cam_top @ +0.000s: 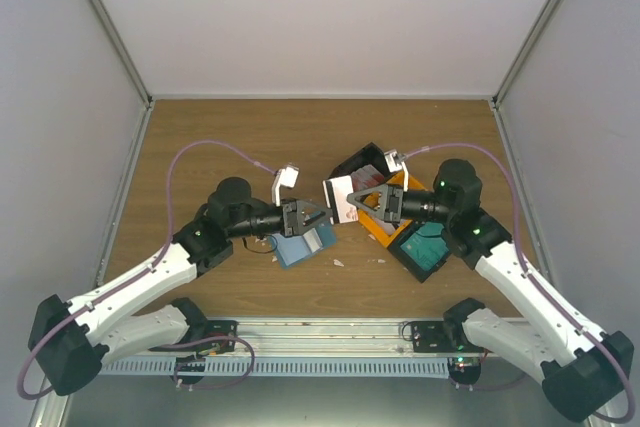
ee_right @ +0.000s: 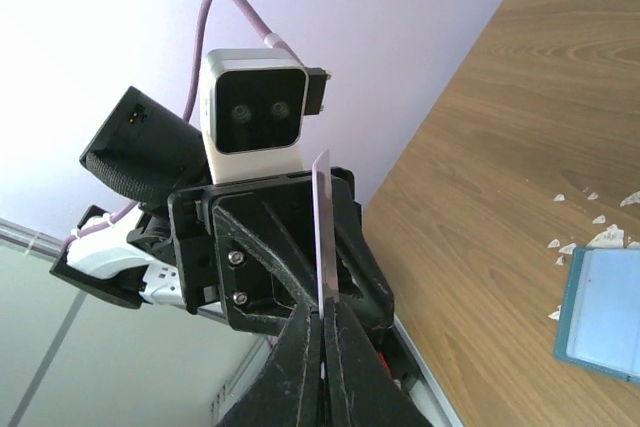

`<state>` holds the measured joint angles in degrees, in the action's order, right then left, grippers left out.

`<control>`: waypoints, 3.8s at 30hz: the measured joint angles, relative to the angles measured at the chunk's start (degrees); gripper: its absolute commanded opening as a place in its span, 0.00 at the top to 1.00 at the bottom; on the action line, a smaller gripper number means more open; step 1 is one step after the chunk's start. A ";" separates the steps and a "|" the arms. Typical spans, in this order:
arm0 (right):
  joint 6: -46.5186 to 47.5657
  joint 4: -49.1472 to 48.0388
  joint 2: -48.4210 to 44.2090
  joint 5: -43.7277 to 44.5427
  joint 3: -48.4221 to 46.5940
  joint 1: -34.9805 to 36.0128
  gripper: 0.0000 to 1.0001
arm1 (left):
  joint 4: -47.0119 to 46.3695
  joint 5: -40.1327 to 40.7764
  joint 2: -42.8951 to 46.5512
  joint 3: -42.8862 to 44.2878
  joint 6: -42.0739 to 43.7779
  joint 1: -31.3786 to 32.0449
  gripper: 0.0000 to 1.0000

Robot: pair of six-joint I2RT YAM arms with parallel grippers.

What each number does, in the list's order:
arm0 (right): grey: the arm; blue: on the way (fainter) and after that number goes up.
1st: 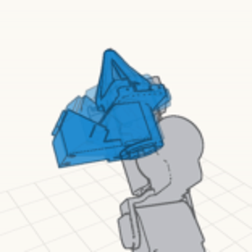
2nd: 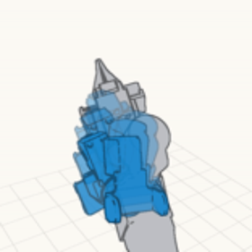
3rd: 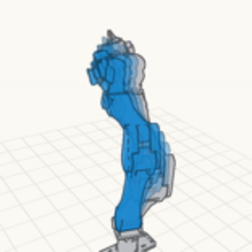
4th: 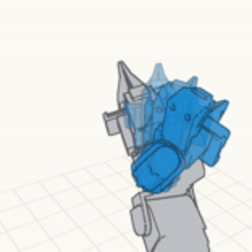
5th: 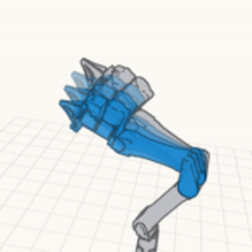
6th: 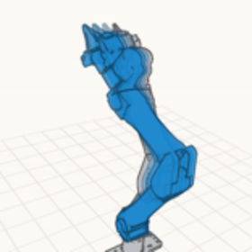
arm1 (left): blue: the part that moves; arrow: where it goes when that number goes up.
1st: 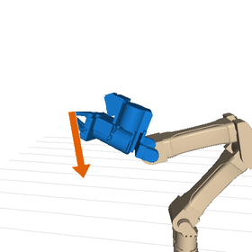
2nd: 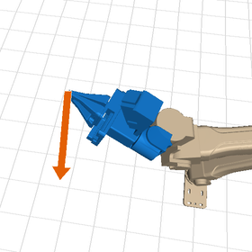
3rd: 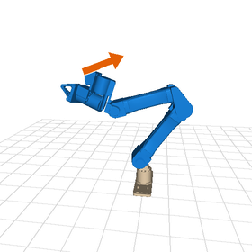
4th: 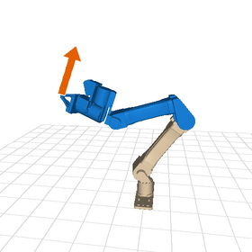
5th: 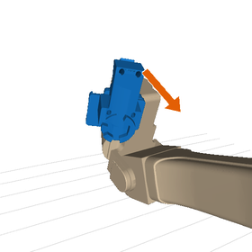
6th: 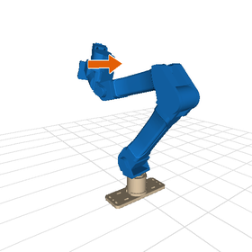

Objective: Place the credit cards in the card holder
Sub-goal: Pick up the credit card from the storage box, then insert the credit card into the card holder.

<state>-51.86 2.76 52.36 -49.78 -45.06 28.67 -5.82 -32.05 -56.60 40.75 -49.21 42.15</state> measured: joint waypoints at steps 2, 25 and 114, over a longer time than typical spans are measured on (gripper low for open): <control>-0.09 -0.26 -0.24 -0.33 0.39 0.00 1.00 | -0.66 -0.59 0.00 -0.15 -0.31 0.04 0.77; -0.68 -4.61 -1.33 -1.62 6.64 0.83 0.99 | -7.87 -4.39 -2.78 -1.33 -2.64 0.17 1.00; 1.27 -23.56 57.24 10.51 -0.63 13.66 0.99 | 0.28 18.97 -15.98 -22.18 6.12 -8.90 0.85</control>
<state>-50.59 -20.80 109.60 -39.27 -45.69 42.33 -5.54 -13.08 -72.58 18.57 -43.09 33.26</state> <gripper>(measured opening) 0.016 0.145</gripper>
